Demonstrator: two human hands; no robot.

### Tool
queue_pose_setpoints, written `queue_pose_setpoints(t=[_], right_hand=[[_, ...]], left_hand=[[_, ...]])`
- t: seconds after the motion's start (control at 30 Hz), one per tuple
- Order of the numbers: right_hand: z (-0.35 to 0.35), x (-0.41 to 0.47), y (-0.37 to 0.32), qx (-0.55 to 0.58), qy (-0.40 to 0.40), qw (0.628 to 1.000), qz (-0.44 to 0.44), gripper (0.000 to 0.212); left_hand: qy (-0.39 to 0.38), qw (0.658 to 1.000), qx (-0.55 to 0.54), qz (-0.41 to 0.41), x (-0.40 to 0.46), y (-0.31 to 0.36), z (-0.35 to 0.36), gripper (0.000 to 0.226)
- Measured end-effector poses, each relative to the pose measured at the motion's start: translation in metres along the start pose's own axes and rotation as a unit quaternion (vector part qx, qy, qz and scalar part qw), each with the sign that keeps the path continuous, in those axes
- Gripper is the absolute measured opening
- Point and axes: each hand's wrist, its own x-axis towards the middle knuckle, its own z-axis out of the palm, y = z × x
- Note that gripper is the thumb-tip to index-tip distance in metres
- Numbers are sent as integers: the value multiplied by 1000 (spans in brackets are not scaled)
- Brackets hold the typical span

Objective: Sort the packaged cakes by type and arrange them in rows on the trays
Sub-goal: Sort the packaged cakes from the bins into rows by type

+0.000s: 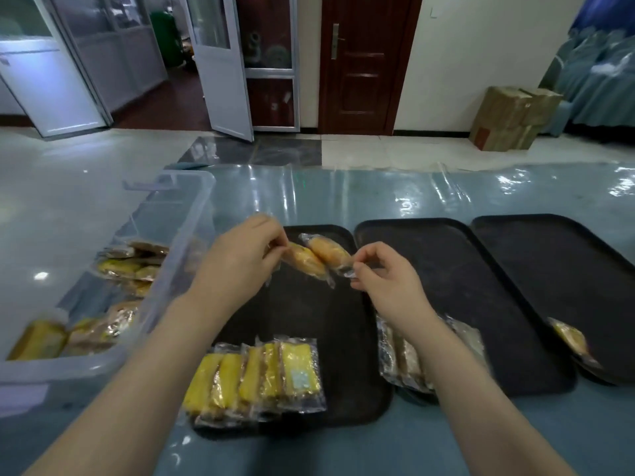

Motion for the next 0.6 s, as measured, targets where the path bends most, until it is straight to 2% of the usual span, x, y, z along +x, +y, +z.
queue_pose_setpoints(t=[0.1, 0.33, 0.6], right_hand=[[-33, -16, 29, 36, -6, 998, 48, 14], [-85, -40, 87, 47, -1, 993, 112, 19], [-102, -30, 116, 83, 6, 984, 156, 16]], left_hand=[[0, 1000, 1, -1, -8, 32, 34, 6], [-60, 997, -44, -35, -23, 88, 105, 7], [-107, 990, -78, -52, -15, 97, 141, 12]])
